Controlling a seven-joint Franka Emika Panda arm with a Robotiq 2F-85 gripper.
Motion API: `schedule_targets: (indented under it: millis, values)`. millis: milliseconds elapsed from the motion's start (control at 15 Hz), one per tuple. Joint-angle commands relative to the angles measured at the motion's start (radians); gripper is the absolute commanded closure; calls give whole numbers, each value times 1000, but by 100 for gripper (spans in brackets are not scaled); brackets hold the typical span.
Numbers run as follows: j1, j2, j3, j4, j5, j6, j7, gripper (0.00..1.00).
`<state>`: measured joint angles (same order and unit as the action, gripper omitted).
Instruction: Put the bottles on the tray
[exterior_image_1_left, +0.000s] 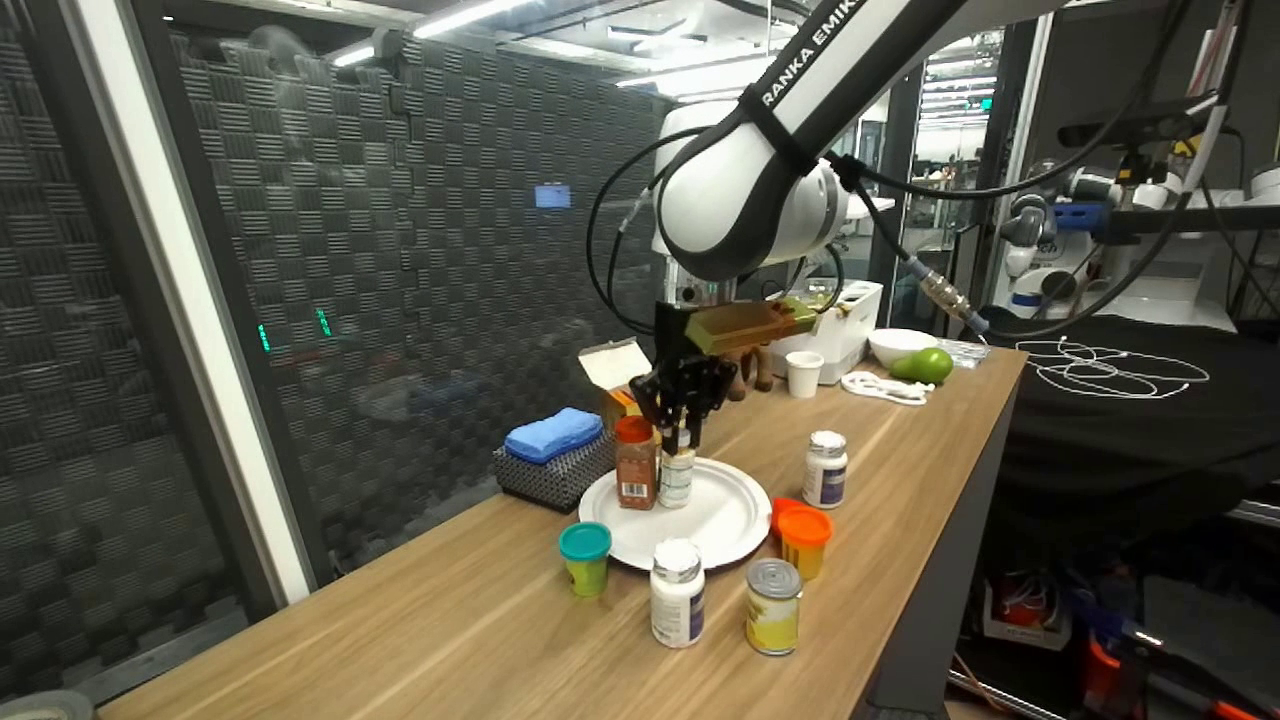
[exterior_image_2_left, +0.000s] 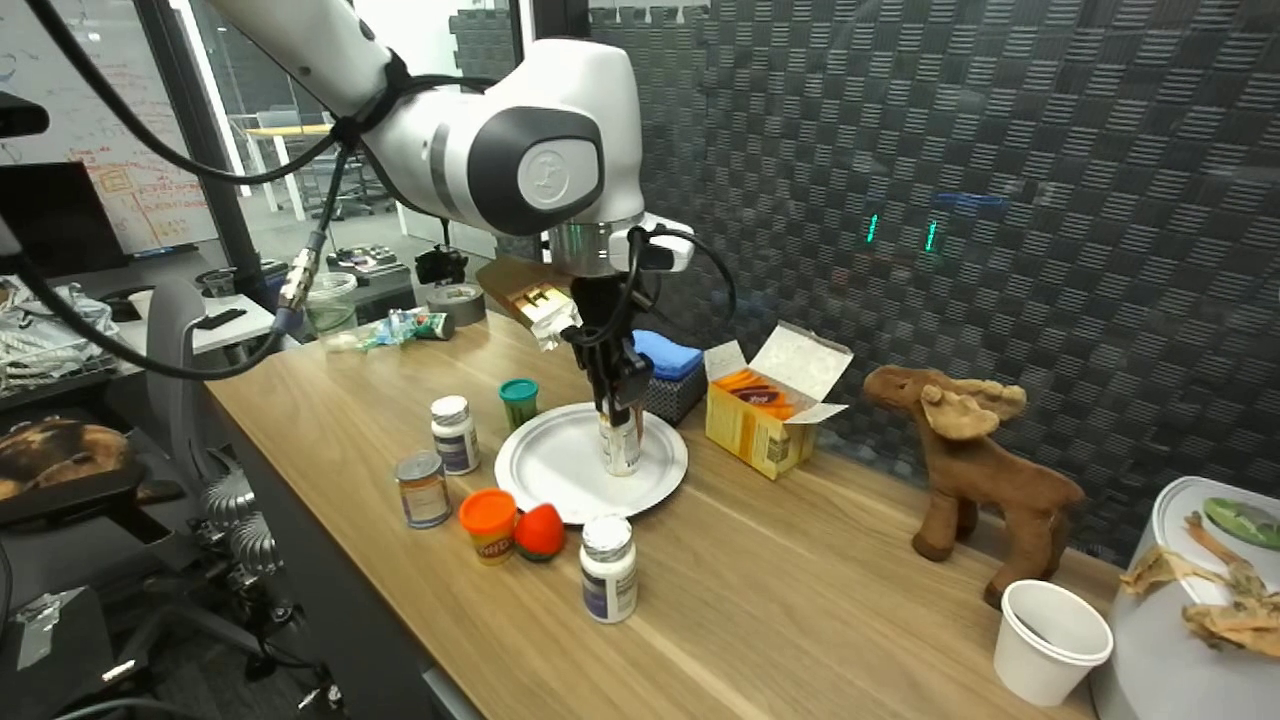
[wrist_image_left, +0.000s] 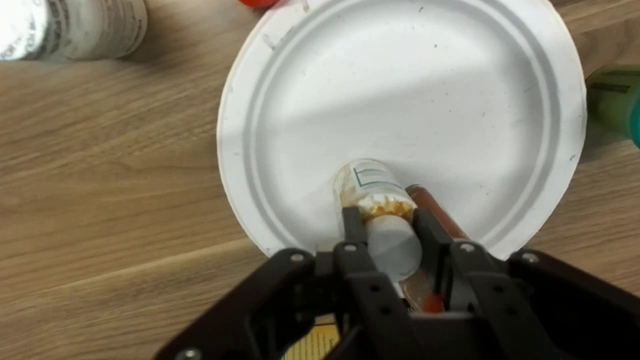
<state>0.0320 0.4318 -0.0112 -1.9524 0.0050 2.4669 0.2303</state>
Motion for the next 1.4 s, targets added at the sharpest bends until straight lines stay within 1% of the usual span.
schedule_targets:
  millis: [0,467,533,600,800,867,1000,1333]
  values:
    - [24,27,-27,37,-28,54,20,84]
    - [45,44,-61,51,-89,85,26,83]
    - [46,41,-61,50,-93,77,23,45]
    - [45,36,-58,52,-88,55,17,44]
    - [40,-5,-49,42,-73,-15,5,24]
    - [34,-31,-44,34,-62,-48,2,15]
    - [33,-86,-53,16,-69,-97,19,0]
    - [0,-245,-83,-34,-74,-255,59,0]
